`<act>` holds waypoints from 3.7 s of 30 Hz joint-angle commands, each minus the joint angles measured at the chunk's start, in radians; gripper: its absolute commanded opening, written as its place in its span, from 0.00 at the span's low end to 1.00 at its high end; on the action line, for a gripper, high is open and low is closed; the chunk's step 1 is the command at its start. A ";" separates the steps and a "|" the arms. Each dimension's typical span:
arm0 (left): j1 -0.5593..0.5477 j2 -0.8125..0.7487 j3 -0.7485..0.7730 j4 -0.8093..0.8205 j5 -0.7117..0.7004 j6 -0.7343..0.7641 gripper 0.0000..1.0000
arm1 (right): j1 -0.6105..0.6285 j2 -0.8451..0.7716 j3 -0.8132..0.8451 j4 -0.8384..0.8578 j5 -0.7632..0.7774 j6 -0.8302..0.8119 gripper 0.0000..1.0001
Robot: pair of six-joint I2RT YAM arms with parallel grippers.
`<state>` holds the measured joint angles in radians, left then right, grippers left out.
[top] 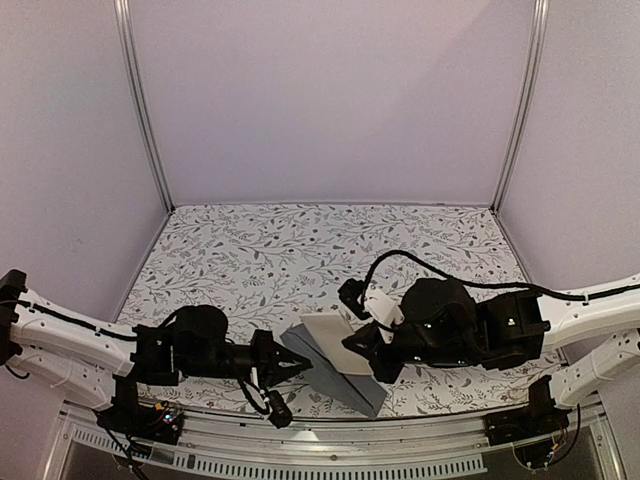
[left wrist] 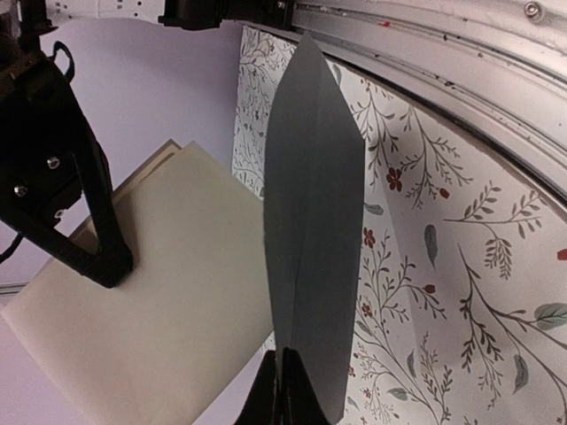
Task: Place the letter into the envelope and seal it
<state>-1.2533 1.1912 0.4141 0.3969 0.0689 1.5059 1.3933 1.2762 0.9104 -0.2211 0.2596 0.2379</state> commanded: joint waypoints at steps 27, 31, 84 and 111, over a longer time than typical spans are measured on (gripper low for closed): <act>0.028 0.005 0.011 0.028 0.008 -0.015 0.00 | 0.043 0.113 0.048 -0.101 -0.019 0.124 0.00; 0.026 0.005 0.011 0.028 0.006 -0.013 0.00 | 0.045 0.124 0.050 -0.135 -0.006 0.153 0.00; 0.015 0.021 0.005 0.053 -0.003 0.011 0.00 | -0.057 0.465 0.378 -0.337 -0.118 0.059 0.08; -0.002 0.041 -0.012 0.029 -0.054 0.022 0.00 | -0.093 0.009 0.093 -0.172 -0.223 0.003 0.90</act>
<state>-1.2453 1.2385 0.4141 0.4217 0.0177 1.5261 1.3212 1.3254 1.0729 -0.4622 0.0395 0.2230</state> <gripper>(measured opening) 0.003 0.873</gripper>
